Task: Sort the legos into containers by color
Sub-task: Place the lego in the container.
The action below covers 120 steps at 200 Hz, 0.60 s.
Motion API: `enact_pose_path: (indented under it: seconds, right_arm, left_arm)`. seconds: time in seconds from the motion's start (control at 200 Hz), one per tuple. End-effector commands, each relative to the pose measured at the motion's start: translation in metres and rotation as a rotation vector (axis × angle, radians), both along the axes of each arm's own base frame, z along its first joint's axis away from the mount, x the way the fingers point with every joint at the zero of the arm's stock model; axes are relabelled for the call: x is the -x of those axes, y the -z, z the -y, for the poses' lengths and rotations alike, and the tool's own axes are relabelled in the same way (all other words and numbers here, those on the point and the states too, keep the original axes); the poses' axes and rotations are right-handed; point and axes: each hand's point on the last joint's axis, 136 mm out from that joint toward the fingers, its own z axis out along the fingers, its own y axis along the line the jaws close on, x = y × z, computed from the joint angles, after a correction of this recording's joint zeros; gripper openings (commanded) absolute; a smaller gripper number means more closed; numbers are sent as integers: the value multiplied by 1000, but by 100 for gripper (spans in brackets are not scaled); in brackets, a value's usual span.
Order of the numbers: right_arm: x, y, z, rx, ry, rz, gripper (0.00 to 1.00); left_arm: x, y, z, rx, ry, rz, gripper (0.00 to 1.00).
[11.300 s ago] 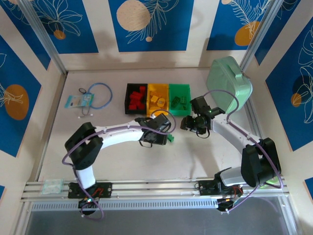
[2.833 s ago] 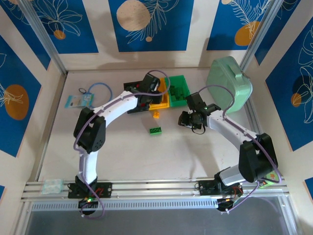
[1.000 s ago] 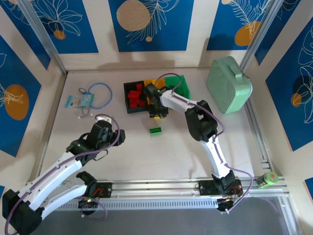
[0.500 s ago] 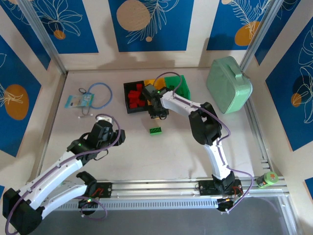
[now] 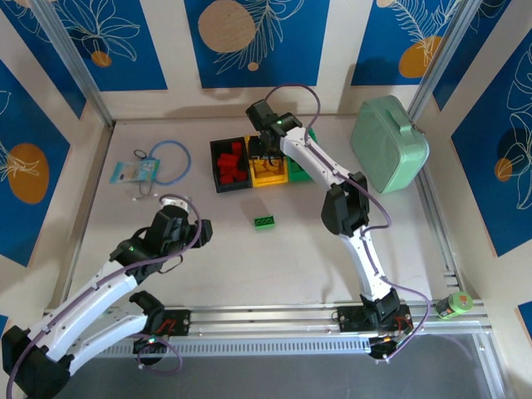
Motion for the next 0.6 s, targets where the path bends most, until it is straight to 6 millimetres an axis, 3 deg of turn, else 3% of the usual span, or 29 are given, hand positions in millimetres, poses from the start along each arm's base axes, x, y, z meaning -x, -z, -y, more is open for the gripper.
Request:
enact_pose_path:
  seconds: [0.0, 0.305, 0.47, 0.595]
  right_arm:
    - [13, 5, 5, 37, -27, -73, 72]
    - [48, -37, 18, -14, -22, 5, 74]
    - [73, -62, 40, -89, 8, 53, 75]
    - [93, -66, 66, -124, 55, 56, 78]
  left_arm:
    - [5, 1, 6, 14, 20, -17, 66]
    - [4, 2, 43, -25, 163, -36, 66]
    - [3, 6, 82, -84, 299, -41, 68]
    - [1, 19, 116, -117, 390, -85, 68]
